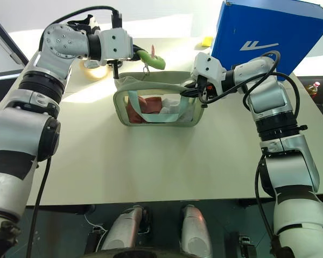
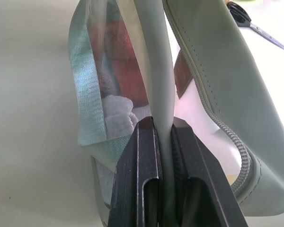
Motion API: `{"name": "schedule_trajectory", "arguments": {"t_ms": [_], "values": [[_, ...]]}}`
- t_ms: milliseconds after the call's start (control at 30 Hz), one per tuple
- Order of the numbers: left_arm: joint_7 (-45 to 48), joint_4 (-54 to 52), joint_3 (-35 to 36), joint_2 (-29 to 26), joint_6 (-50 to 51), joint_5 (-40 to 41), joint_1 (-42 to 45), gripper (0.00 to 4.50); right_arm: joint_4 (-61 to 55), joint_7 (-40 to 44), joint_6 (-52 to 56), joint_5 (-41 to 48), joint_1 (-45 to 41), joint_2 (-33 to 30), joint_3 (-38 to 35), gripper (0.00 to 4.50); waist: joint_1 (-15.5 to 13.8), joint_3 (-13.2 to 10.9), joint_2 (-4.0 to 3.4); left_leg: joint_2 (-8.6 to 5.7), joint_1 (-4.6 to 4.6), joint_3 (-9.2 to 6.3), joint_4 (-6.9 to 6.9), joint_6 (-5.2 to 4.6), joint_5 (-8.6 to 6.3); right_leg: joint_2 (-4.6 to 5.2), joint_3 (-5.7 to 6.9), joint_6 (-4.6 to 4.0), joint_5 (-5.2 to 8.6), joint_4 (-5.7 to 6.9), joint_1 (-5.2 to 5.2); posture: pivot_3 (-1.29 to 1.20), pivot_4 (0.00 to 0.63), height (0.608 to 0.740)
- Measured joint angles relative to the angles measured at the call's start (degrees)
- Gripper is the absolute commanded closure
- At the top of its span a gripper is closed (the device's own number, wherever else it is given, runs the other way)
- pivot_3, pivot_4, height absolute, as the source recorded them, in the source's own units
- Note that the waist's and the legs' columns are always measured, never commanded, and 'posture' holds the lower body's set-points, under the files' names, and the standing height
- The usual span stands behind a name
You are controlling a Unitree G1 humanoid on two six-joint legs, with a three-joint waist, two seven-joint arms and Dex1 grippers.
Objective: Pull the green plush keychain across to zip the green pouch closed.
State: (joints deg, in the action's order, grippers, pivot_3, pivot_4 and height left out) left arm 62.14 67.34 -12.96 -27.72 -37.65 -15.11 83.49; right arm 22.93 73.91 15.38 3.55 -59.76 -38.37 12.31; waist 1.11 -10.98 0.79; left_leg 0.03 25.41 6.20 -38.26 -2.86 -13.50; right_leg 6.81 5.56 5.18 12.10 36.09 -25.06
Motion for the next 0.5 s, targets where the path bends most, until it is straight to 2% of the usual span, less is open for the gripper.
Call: {"name": "schedule_trajectory", "arguments": {"t_ms": [67,167,400,500], "values": [[1.92,-0.47,-0.52,-0.53,-0.80,0.01,-0.76,4.45,0.05,0.10,-0.07,-0.01,0.00,0.00,-0.02,4.50,-0.01,0.00,0.00,0.00,0.00,0.00,0.00,0.00,0.00,0.00,0.00,0.00,0.00,0.00,0.00,0.00,0.150,0.740],[3.81,-1.41,-1.26,-1.37,-2.05,0.01,-0.94,3.45,0.39,0.08,-0.33,-0.01,-0.01,0.03,-0.04,4.50,-0.07,0.00,0.00,0.00,0.00,0.00,0.00,0.00,0.00,0.00,0.00,0.00,0.00,0.00,0.01,0.00,0.150,0.740],[4.01,-2.38,-1.96,-3.12,-1.14,-0.35,-1.27,0.04,1.19,0.20,-0.76,-0.02,-0.45,0.76,-0.05,4.50,0.13,0.00,0.00,0.01,0.00,0.00,0.00,-0.01,0.00,-0.01,0.00,0.00,0.00,0.01,-0.01,0.00,0.150,0.740],[4.19,-2.47,-1.97,-5.26,0.57,-0.72,-0.04,0.04,1.75,0.49,-0.82,-0.03,-0.78,0.82,-0.05,4.50,0.15,0.00,0.00,0.01,0.00,0.01,0.00,-0.01,0.00,-0.02,0.00,0.00,0.00,0.01,-0.01,0.00,0.150,0.740]]}}
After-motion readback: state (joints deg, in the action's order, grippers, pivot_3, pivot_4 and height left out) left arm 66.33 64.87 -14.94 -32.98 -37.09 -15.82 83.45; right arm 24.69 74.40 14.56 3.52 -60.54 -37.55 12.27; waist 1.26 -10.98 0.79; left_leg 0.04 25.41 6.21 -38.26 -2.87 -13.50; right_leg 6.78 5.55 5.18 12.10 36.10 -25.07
